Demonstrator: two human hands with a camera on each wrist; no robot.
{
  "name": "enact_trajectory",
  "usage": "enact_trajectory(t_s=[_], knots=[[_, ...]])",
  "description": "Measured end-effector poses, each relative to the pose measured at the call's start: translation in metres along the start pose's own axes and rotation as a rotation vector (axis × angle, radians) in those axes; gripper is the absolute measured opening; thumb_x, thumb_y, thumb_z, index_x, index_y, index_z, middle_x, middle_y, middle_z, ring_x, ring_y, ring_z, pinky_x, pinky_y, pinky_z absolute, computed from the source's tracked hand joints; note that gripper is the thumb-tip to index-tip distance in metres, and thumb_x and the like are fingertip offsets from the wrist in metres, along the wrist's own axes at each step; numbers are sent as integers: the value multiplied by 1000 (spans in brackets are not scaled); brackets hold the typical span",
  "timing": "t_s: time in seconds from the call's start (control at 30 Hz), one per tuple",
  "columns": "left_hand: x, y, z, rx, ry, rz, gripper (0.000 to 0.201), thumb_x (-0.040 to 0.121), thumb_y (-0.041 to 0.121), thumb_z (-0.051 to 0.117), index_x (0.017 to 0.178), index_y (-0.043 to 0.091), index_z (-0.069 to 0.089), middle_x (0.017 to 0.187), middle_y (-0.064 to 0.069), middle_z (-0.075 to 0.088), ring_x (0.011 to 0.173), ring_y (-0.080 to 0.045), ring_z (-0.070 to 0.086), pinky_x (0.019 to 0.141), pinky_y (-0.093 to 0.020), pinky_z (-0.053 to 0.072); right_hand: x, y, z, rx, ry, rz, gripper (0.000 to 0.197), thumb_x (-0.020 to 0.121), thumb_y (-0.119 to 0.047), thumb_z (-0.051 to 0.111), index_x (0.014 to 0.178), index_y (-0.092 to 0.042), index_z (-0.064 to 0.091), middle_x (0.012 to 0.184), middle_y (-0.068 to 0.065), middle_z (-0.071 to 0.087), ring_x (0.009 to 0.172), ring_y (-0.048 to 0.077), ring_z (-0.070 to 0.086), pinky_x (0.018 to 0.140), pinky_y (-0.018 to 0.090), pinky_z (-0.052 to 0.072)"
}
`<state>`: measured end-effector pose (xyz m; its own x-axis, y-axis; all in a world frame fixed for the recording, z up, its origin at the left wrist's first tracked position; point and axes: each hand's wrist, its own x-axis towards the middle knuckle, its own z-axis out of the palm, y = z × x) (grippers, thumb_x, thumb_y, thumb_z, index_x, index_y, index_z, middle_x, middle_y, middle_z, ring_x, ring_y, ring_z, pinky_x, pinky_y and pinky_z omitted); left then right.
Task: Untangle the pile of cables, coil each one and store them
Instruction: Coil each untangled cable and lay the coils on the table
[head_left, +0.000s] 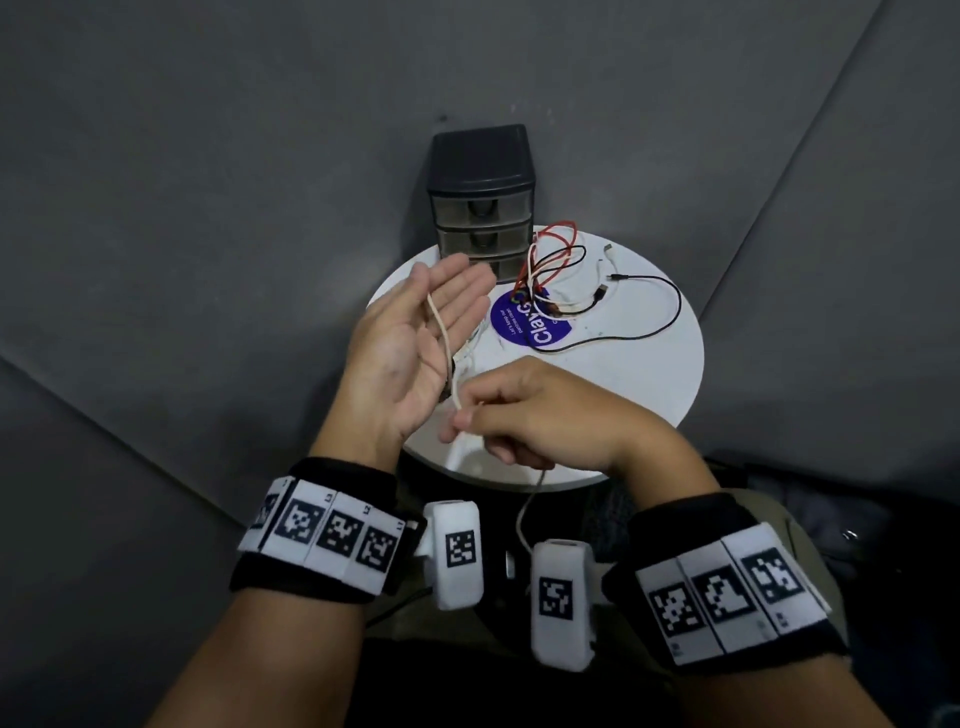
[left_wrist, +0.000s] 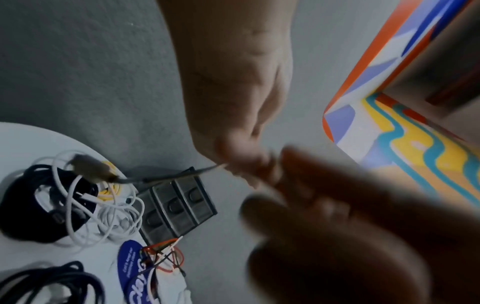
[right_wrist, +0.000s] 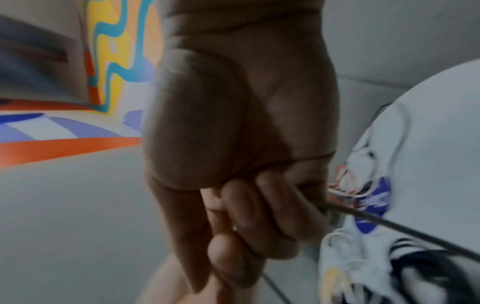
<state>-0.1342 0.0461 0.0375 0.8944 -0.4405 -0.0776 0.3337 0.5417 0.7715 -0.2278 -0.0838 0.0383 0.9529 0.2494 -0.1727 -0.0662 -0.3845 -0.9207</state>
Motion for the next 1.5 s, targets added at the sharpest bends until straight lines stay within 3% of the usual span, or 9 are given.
enact_trajectory(t_s=[0.1,0.23,0.57,0.73,0.83,1.0,1.2,1.37,1.5], knots=[[-3,-11,4,268,62,41,36,108,29,47,111,1,69,100,-15,78,95,-20,76,77,-22,60,-1,-24,-2,-80,-52,-102,18,99,-7,58,98,1,73,55,1,51,40,4,36,42,13,30],[-13,-5,5,503,-144,39,47,107,11,44,70,12,73,60,-10,61,54,-13,54,54,-16,45,-8,-34,-26,50,264,-268,23,99,-4,58,83,6,69,52,-8,57,45,1,46,50,12,36],[-15,2,-2,318,-392,-185,39,101,24,38,98,-3,66,62,3,34,51,-7,26,52,-25,13,0,-1,-34,27,916,-145,50,91,-35,74,69,5,52,53,-8,32,53,8,27,51,22,26],[-14,3,-1,135,-336,-70,37,105,19,39,126,-3,61,63,4,41,68,-11,53,69,-18,43,13,17,-20,62,672,-56,44,103,-39,54,65,-15,54,53,-11,37,48,7,31,53,26,25],[-8,2,-2,86,-126,59,34,107,20,42,128,1,60,75,3,66,63,-3,56,60,-10,45,13,16,-8,-9,378,-20,41,105,-32,51,70,-12,60,51,-7,39,45,6,32,48,22,28],[3,-5,-7,505,17,161,31,109,22,45,130,6,61,106,-5,78,69,-5,66,65,-15,50,9,-4,5,-46,2,-36,23,103,-10,53,87,3,64,57,-4,42,45,1,34,45,12,29],[-14,-12,2,736,-311,54,31,106,15,43,82,9,61,61,1,58,57,-9,50,59,-20,41,-12,-14,-35,-26,422,-170,24,98,-5,61,81,12,63,54,-9,56,45,-2,45,50,10,36],[-21,-2,7,547,-471,-71,38,106,14,35,104,-7,67,63,-5,33,58,-11,31,57,-24,26,-13,15,-36,215,663,-172,30,97,-23,68,75,-4,58,56,1,41,50,13,28,49,27,20],[-20,2,6,385,-380,-27,36,106,16,41,98,4,74,68,-6,56,53,-8,49,52,-15,41,-11,26,-27,273,527,-43,32,106,-27,50,78,-12,58,60,1,31,51,12,24,48,24,17]])
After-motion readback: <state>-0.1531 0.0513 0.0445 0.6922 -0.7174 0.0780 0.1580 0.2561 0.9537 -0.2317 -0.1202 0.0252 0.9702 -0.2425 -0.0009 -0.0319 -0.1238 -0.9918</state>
